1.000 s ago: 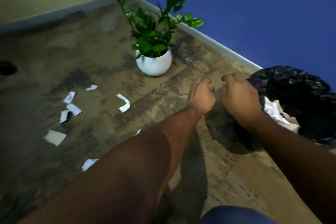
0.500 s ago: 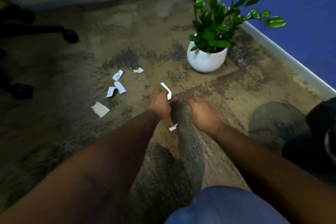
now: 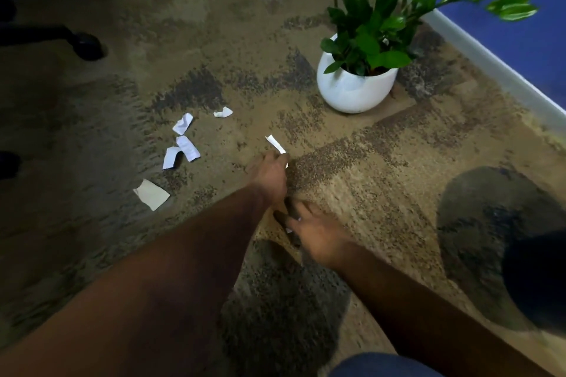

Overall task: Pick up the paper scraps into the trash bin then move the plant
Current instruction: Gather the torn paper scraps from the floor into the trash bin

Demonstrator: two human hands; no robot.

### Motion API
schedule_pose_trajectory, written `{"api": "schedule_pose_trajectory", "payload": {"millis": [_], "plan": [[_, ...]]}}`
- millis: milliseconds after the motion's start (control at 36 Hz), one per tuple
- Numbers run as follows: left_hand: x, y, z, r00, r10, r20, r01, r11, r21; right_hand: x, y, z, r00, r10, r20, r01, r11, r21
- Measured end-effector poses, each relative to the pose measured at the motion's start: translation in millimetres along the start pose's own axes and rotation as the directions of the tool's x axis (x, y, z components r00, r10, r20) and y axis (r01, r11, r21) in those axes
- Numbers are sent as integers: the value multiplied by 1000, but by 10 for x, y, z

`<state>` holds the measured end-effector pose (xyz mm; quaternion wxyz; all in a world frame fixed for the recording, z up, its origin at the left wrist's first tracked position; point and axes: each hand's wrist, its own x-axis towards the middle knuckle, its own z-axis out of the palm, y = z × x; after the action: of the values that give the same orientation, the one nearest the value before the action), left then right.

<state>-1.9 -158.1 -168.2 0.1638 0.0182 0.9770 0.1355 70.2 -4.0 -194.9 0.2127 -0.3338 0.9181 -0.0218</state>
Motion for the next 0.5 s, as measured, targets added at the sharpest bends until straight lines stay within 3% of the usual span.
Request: {"api": "schedule_pose_trajectory", "payload": {"millis": [167, 333, 500], "plan": [[272, -27, 107, 994, 100, -51, -100, 995, 9, 51, 87, 50, 992, -120, -30, 116, 987, -114], [403, 28, 272, 995, 99, 0, -98, 989, 109, 26, 89, 111, 981, -126, -145, 122, 992, -32], [328, 81, 376, 982, 132, -135, -108, 979, 175, -2, 79, 193, 973, -90, -215, 101, 994, 42]]}}
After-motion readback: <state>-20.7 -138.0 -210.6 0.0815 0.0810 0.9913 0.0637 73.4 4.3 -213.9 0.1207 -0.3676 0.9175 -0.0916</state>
